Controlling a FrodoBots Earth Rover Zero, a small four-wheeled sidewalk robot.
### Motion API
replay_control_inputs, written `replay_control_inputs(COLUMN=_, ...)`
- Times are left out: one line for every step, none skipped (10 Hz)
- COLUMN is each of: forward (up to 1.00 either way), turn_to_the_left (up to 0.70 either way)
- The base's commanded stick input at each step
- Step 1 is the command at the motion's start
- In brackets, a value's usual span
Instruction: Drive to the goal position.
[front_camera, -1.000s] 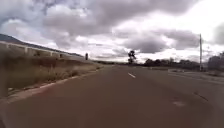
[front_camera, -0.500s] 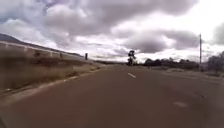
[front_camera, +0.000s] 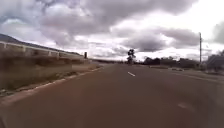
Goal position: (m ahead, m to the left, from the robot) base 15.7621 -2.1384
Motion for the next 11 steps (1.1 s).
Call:
replay_control_inputs(forward=0.7, turn_to_the_left=0.01)
replay_control_inputs(forward=0.7, turn_to_the_left=0.01)
replay_control_inputs(forward=0.7, turn_to_the_left=0.01)
replay_control_inputs(forward=0.7, turn_to_the_left=0.01)
replay_control_inputs(forward=0.7, turn_to_the_left=0.01)
replay_control_inputs(forward=0.7, turn_to_the_left=0.01)
replay_control_inputs(forward=0.7, turn_to_the_left=0.01)
replay_control_inputs(forward=0.7, turn_to_the_left=0.01)
replay_control_inputs(forward=0.7, turn_to_the_left=0.01)
replay_control_inputs(forward=0.7, turn_to_the_left=0.01)
replay_control_inputs(forward=0.7, turn_to_the_left=0.01)
